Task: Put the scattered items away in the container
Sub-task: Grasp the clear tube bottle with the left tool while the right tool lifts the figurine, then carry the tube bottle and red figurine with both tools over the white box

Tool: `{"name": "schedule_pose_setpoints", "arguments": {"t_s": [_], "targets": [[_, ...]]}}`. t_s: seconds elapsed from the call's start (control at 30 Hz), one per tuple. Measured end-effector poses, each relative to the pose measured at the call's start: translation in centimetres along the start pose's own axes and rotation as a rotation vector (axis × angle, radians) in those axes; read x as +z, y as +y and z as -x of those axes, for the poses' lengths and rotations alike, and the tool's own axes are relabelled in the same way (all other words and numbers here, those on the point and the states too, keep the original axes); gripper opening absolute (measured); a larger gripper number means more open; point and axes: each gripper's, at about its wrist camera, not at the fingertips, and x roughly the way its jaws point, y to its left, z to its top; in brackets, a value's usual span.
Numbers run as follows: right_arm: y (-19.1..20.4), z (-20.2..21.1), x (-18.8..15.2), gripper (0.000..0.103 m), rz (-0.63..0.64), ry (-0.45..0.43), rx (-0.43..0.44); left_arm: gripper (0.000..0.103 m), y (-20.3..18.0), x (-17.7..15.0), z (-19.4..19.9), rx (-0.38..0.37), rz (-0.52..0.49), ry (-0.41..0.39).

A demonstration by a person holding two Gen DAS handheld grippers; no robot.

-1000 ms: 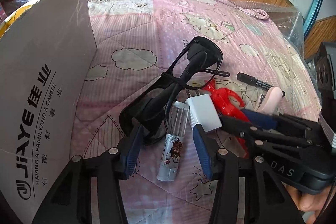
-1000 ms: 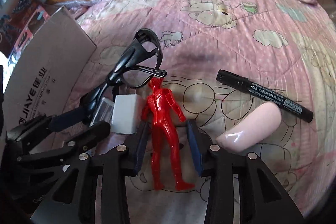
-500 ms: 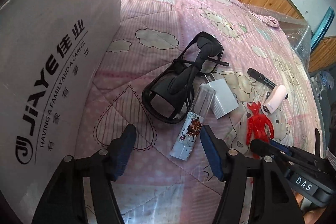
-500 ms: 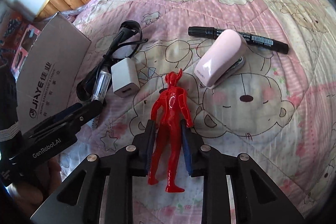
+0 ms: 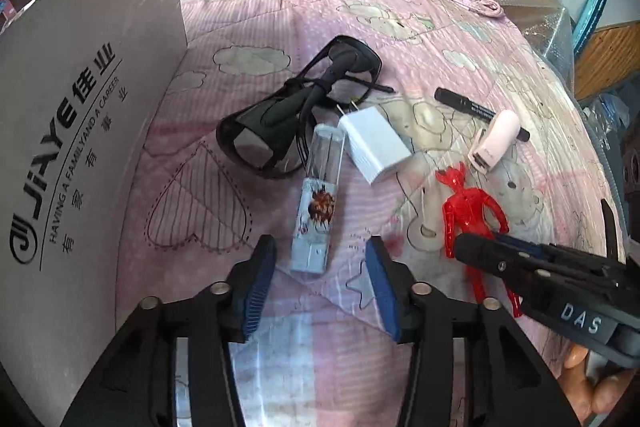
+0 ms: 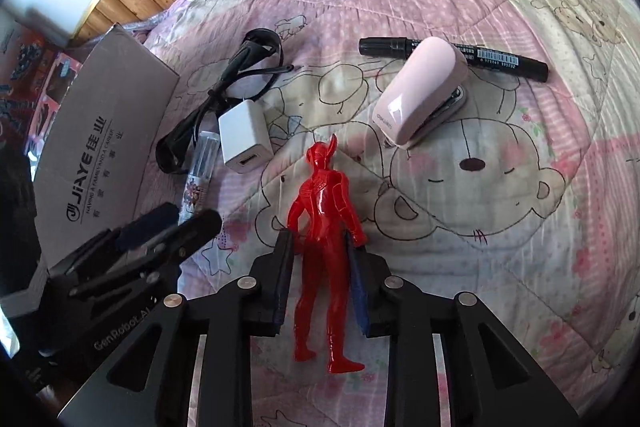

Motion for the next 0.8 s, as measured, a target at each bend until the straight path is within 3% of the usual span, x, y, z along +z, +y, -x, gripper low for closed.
{"name": "schedule_pose_setpoints", "arguments": {"t_s": [0.07,0.13,0.2,0.23,0.27,0.47,0.8], "targets": [[0.4,-0.1,-0.2,0.033,0.028,-0.024,-0.011,0.063,-0.1,1.0,-1.0,-0.024,0.002,0.005],[1.0,-0.3,-0.4,0.032,0.066,-0.044,-0.039,0.062,-0.8,1.3,-1.7,0.003,-0.056,-0.011],[1.4,-0.2,-0.5,0.019,0.085,-0.036,-0.064,0.035,-1.0,1.4,-1.5,0.044,-0.079,-0.026],[1.4,-0.1,-0.5,0.015,0.074,-0.020,-0.049,0.020,-0.6,1.4,-1.3,0.013,-0.061,-0.017],[1.2,0.1,-0.5,0.015,0.056,-0.004,-0.024,0.020,0.0,1.3,-0.9,-0.026,-0.030,-0.006],[1.2,1.4,-1.3,0.015,0.013,0.018,0.053,0.020,1.7,-1.4,2.6,-0.087,0.035,0.001],[1.3,2.5,-2.6,0.015,-0.011,0.016,0.035,0.020,0.6,-4.2,3.8,-0.034,0.009,0.059]]}}
